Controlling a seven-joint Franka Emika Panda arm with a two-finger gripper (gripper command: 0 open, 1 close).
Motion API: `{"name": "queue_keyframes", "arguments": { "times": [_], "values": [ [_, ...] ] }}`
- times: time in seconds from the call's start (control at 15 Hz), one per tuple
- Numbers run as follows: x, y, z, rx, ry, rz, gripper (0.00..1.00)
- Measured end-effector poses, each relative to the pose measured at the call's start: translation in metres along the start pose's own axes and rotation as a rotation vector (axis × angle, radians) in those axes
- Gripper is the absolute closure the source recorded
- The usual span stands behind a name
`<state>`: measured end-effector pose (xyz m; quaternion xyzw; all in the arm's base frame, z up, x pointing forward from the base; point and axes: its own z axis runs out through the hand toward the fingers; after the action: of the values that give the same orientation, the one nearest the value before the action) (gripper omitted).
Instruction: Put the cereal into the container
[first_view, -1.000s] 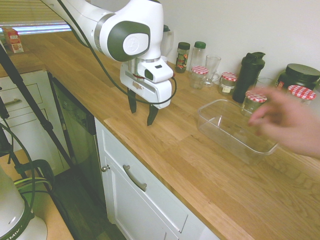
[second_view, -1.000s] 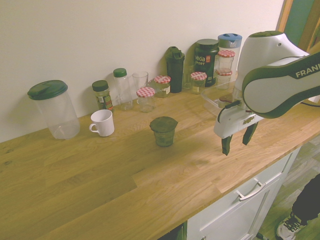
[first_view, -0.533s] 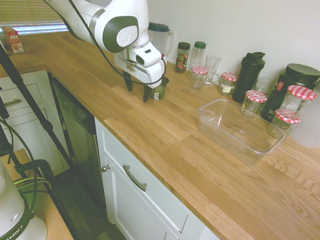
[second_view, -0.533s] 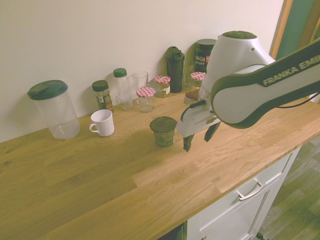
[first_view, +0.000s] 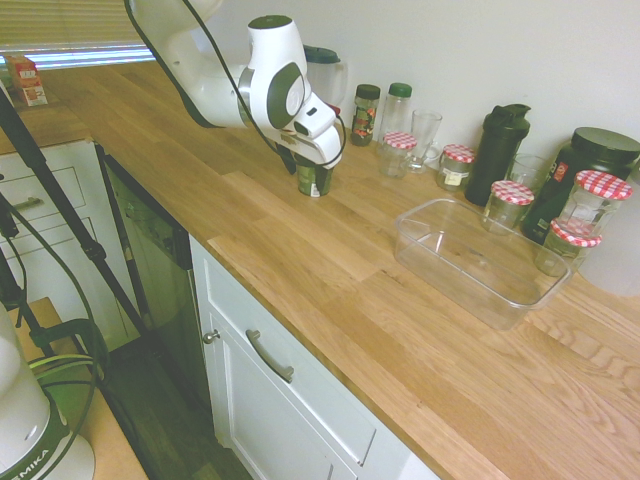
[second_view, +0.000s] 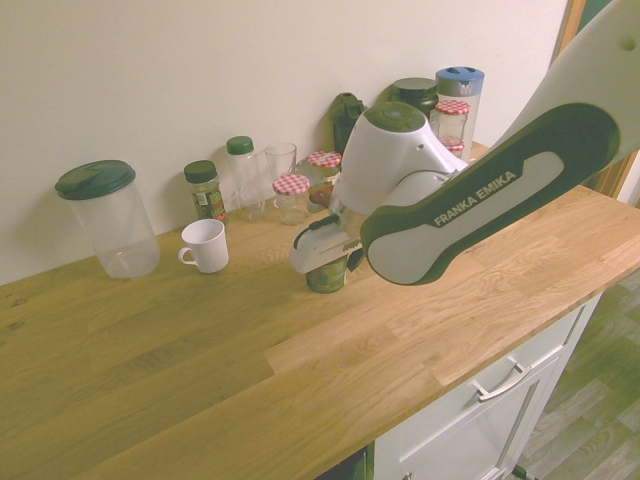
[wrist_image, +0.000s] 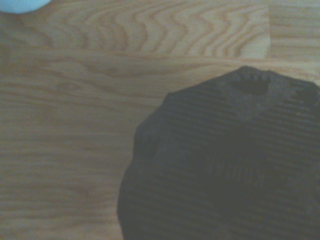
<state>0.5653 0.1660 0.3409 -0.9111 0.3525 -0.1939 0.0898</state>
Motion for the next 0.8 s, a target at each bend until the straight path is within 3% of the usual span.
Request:
{"name": "queue_keyframes", "arguments": {
  "times": [0.07, 0.13, 0.8],
  "values": [
    [-0.0005, -0.0033, 0.0041, -0.001, 0.014, -0.004, 0.00],
    [-0.0011, -0.0056, 0.0067, 0.002, 0.026, -0.005, 1.00],
    [-0.0016, -0.0049, 0.0111, 0.041, 0.057, -0.007, 1.00]
  ]
}}
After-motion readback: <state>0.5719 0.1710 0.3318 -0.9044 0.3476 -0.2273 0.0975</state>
